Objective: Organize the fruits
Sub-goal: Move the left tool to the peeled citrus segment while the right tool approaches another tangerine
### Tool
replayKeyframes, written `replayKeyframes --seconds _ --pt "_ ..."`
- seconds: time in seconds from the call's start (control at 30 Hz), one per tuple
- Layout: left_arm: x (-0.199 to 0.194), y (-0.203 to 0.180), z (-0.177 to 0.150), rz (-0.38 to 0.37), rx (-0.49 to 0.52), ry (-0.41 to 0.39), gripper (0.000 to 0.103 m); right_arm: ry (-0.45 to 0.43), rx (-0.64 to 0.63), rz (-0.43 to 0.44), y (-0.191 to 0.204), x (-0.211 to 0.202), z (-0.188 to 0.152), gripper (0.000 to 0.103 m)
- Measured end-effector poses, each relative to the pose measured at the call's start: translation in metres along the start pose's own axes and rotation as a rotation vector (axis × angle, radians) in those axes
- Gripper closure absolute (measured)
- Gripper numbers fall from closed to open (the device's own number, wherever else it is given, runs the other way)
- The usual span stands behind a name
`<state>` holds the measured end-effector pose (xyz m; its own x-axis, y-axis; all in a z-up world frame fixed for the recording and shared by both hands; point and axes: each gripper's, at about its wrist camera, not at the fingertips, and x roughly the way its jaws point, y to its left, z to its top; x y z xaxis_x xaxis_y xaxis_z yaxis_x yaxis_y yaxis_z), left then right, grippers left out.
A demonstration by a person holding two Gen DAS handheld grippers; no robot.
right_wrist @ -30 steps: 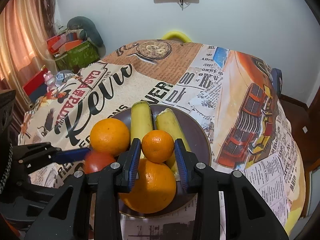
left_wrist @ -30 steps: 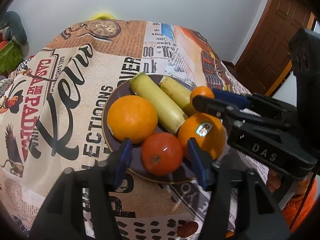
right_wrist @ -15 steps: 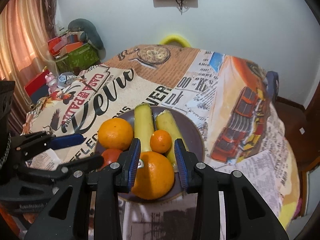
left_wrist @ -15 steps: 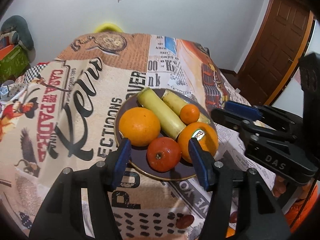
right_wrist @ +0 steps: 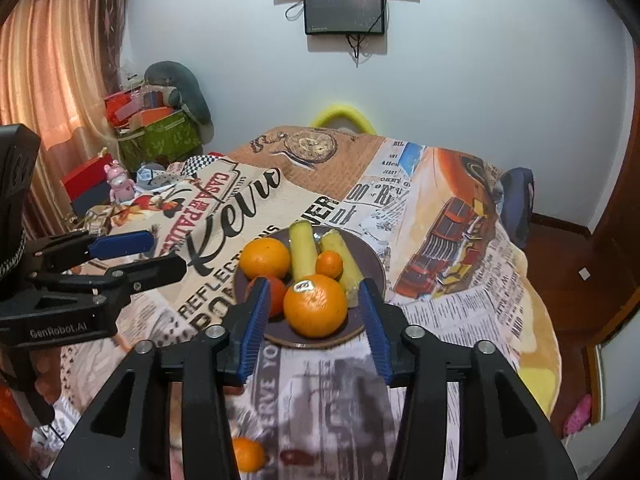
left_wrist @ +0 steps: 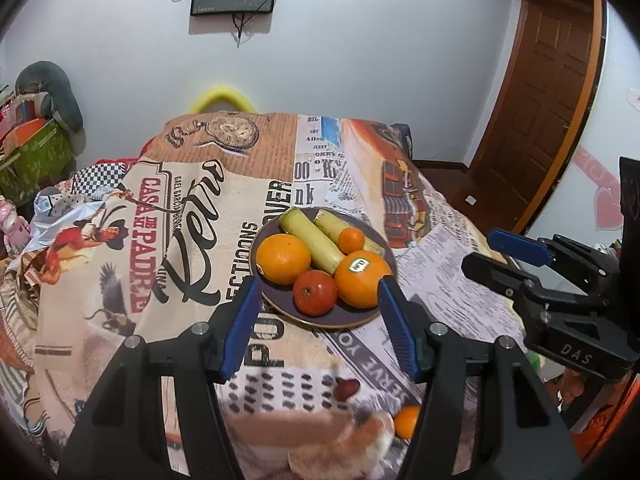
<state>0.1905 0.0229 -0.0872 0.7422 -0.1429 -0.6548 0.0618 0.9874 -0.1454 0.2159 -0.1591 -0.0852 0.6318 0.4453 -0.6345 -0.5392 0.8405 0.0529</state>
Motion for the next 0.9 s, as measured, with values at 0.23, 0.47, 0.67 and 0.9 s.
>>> replayKeyframes --seconds 0.23,0.47,0.67,0.9 --pt "-0.03 -0.009 -0.02 0.009 0.034 -0.009 0.029 -0.006 0.005 0.006 0.012 -0.03 -0.017 0.049" --pt "-0.032 -0.012 -0.054 0.016 0.063 0.059 0.017 0.039 0.019 0.018 0.023 -0.041 -0.042 0.049" --pt "-0.012 -0.016 -0.091 0.015 0.083 0.168 0.015 0.084 0.018 0.018 0.03 -0.04 -0.061 0.048" --pt "0.019 -0.028 -0.121 -0.013 0.144 0.278 0.015 0.151 0.052 0.036 0.03 -0.025 -0.085 0.048"
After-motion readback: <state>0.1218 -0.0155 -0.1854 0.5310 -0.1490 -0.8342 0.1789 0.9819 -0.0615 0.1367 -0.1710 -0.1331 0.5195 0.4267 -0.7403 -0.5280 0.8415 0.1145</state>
